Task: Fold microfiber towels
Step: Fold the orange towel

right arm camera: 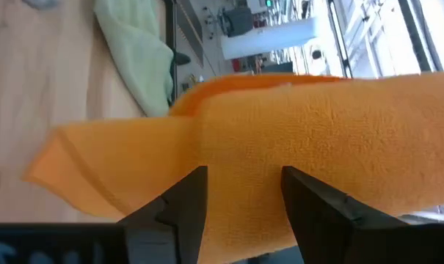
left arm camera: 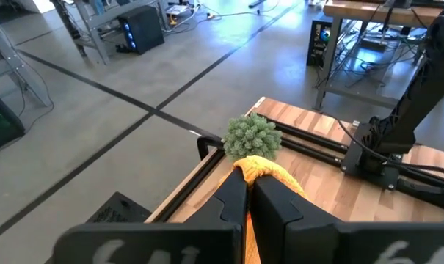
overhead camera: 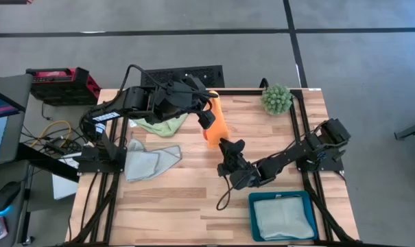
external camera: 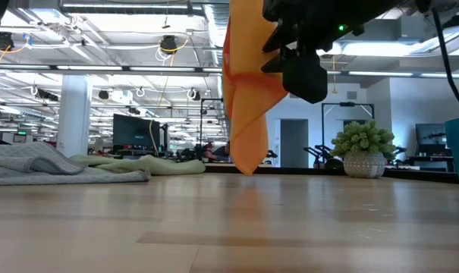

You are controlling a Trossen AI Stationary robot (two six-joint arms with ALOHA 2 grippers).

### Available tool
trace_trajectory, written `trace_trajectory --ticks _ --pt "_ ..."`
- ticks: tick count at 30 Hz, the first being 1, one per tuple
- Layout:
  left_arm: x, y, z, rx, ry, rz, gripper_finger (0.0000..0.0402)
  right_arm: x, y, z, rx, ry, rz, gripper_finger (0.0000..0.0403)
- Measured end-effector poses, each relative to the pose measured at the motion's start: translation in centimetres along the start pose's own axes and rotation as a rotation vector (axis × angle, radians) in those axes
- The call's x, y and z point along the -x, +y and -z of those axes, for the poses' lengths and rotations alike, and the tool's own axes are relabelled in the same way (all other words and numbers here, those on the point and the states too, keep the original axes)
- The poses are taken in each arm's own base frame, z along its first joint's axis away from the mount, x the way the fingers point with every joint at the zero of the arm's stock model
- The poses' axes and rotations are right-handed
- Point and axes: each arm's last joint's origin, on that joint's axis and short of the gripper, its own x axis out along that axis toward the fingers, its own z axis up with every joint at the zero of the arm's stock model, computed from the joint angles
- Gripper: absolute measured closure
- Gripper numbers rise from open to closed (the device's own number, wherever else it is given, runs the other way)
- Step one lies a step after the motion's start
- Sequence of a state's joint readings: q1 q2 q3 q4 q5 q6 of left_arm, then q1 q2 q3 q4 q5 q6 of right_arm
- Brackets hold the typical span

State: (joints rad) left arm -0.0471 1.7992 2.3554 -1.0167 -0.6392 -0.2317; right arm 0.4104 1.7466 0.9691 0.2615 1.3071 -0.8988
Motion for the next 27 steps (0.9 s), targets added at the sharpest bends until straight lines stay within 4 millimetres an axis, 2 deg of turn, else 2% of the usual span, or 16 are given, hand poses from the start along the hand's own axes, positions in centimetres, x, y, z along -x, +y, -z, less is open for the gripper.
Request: trace_trajectory --ticks 17,27 --pt "0.0 -0.1 -0.7 0.001 -0.058 0.013 0.0401 -1.1 -0.2 0.3 -0.005 0.01 -0.011 0.0211" --pt "1.1 0.3 -1.0 0.027 -0.068 0.056 0.0401 -2.1 -0.5 0.8 -0.013 0.095 0.038 0.0223"
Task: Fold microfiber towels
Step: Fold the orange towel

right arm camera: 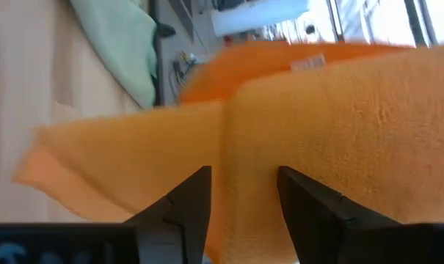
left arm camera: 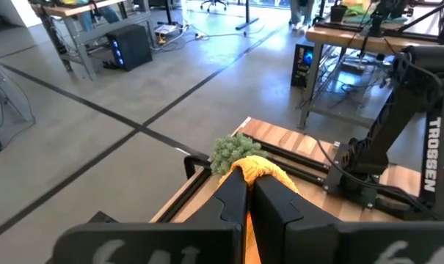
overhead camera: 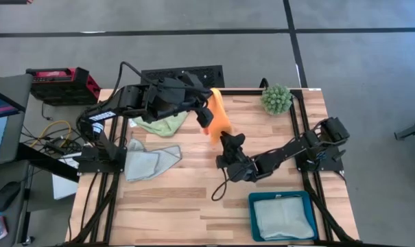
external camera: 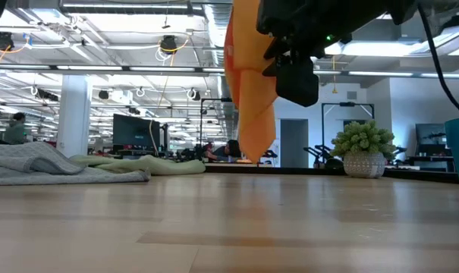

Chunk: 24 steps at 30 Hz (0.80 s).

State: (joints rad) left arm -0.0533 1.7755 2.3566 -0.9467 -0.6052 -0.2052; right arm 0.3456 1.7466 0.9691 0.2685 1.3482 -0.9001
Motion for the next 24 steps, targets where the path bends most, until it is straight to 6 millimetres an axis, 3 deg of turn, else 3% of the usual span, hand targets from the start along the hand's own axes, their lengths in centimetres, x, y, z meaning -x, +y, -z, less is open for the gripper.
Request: trace_trajectory --ticks 8,13,16,21,24 --pt "0.3 -0.1 0.0 0.001 0.001 0.007 0.0402 -0.9 -0.5 0.2 -0.041 0.062 0.042 0.0238" --pt "0.3 -0.1 0.0 0.0 0.002 0.006 0.0401 -0.4 -0.9 -0.3 -0.075 0.04 0.052 0.0259" --pt "0.3 -0.1 0.1 -0.002 0.006 0.005 0.0401 0.1 -1.0 -0.5 -0.071 0.019 0.053 0.029" --pt "0.3 -0.1 0.1 -0.006 0.011 0.004 0.0401 1.0 -1.1 -0.9 -0.063 -0.014 0.052 0.038" --pt "0.3 -0.1 0.3 -0.017 0.029 0.0 0.0401 1.5 -1.2 -1.1 -0.071 -0.032 0.051 0.039"
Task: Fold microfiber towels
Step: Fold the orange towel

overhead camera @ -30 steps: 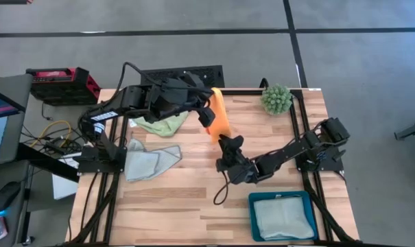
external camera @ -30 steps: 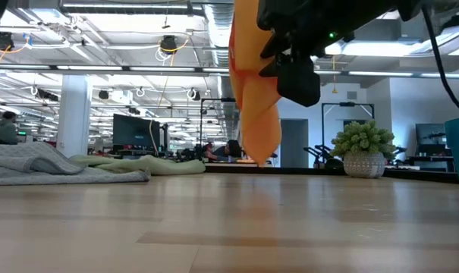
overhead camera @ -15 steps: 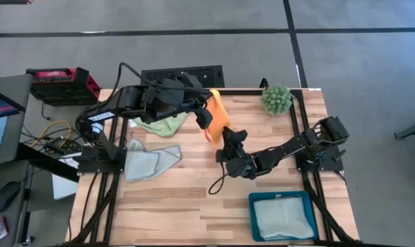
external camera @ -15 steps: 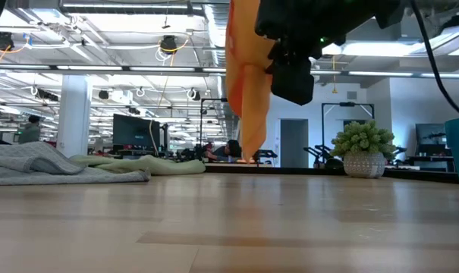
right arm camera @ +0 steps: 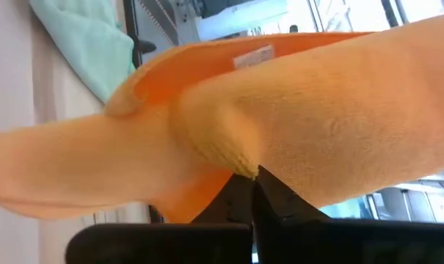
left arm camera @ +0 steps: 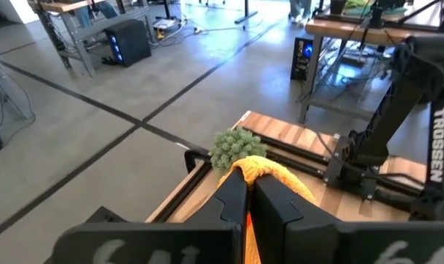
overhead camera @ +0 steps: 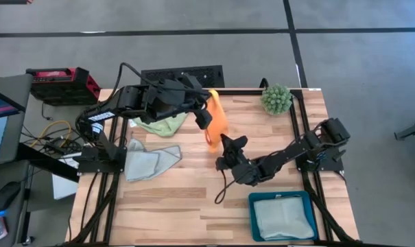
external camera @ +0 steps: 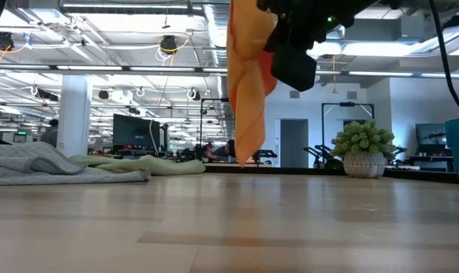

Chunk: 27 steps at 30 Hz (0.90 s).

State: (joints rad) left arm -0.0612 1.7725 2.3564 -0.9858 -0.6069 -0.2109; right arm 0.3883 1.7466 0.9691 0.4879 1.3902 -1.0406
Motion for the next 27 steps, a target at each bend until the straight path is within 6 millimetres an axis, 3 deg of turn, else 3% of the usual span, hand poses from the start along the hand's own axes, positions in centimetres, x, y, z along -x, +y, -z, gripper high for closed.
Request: trace_trajectory --ticks 4,16,27 --pt "0.0 0.1 0.5 -0.009 0.047 -0.011 0.0401 0.7 -0.8 -0.3 0.004 -0.025 0.006 0.0397" --pt "0.2 0.6 2.0 -0.065 0.183 -0.047 0.0401 2.1 -6.5 0.6 -0.16 -0.059 0.023 0.04" --pt "-0.6 1.0 6.0 -0.16 0.443 -0.196 0.0402 0.4 -12.4 3.9 -0.247 0.03 0.07 0.0401"
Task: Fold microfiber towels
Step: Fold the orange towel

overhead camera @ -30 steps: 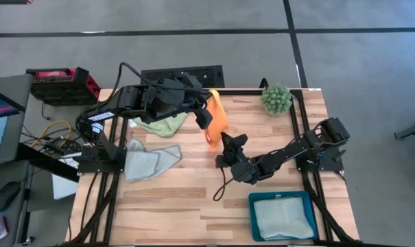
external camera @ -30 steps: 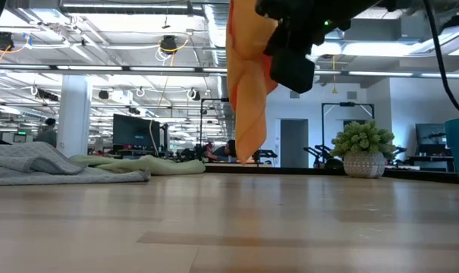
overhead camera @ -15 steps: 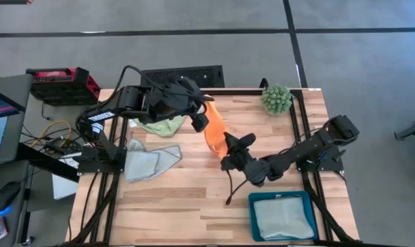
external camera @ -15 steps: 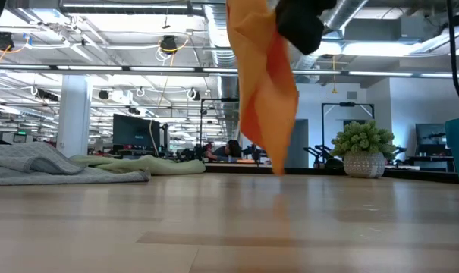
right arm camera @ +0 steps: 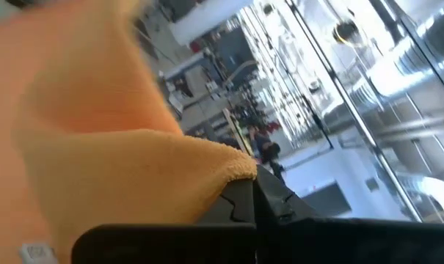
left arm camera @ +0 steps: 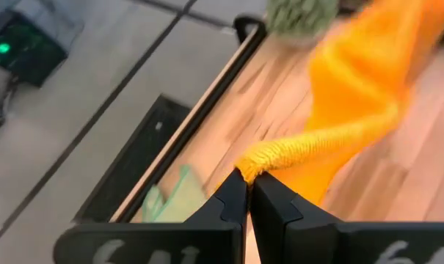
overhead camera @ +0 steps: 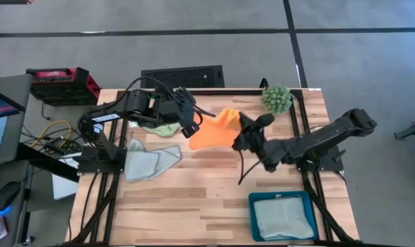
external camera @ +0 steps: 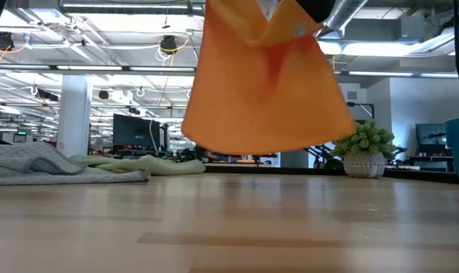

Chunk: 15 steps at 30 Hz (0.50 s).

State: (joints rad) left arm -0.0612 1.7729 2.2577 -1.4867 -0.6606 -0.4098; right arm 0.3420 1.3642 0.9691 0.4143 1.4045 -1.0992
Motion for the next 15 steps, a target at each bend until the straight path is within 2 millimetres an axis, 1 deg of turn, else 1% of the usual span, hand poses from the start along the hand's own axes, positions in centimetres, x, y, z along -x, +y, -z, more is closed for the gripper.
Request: trace_trajectory --ticks 3,7,11,15 --pt "-1.0 -0.5 0.6 -0.009 0.03 -0.05 0.0401 -0.9 -1.4 0.8 -0.011 0.036 0.019 0.0401" --pt "-2.6 -0.8 1.4 -0.018 0.088 -0.084 0.0401 -2.1 -2.5 2.0 0.031 0.098 0.039 0.0401" --pt "-4.5 -0.7 2.0 0.001 0.118 -0.157 0.0401 -3.4 -2.8 3.4 0.033 0.125 0.022 0.0401" --pt "-6.5 -0.3 2.0 0.031 0.1 -0.24 0.0401 -4.8 -2.4 4.8 -0.008 0.089 -0.097 0.0401"
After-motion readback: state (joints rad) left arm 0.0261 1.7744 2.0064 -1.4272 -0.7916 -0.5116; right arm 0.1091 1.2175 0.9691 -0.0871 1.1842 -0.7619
